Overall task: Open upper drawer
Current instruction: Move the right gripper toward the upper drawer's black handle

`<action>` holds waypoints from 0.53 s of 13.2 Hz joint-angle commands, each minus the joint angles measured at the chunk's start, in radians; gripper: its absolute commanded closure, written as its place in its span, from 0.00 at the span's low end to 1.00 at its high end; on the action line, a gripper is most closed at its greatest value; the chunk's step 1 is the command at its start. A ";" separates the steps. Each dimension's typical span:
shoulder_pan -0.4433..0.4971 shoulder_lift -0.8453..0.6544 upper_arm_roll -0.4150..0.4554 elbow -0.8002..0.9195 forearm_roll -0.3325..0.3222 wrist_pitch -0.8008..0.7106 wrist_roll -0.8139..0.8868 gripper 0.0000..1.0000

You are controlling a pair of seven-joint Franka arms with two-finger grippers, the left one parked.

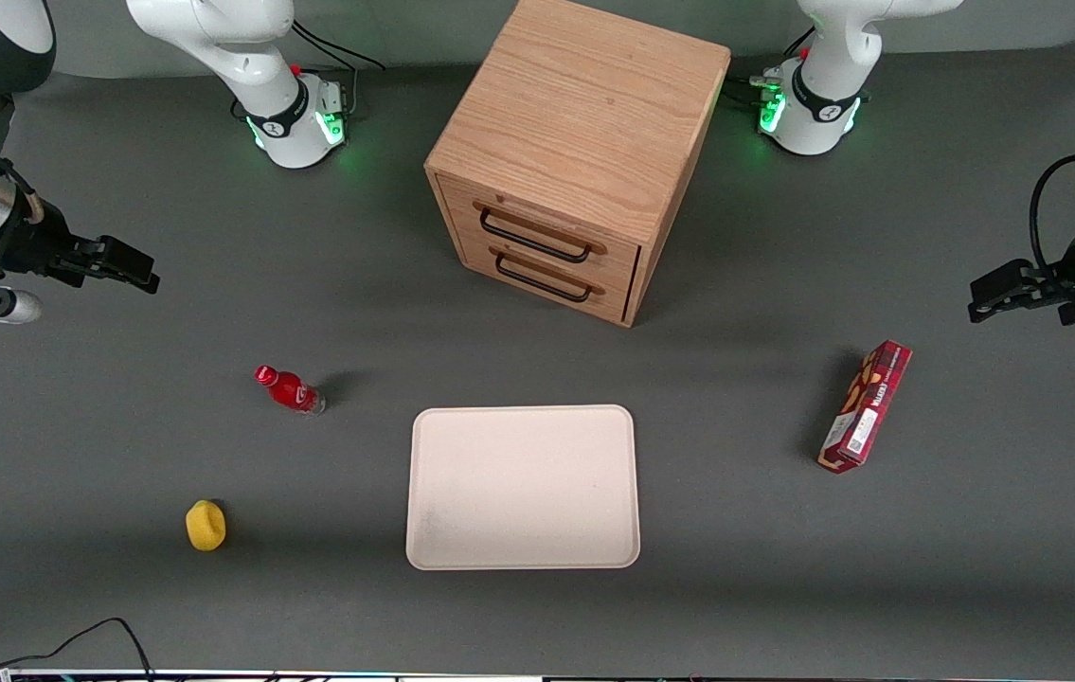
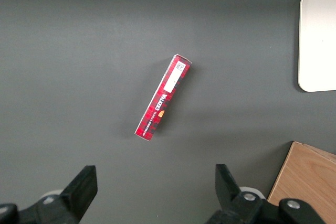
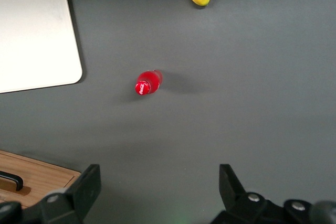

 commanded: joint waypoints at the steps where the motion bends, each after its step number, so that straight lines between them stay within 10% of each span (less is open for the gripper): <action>1: 0.000 -0.002 -0.002 0.000 -0.003 -0.007 0.008 0.00; 7: 0.017 0.076 0.191 0.101 0.032 0.019 -0.150 0.00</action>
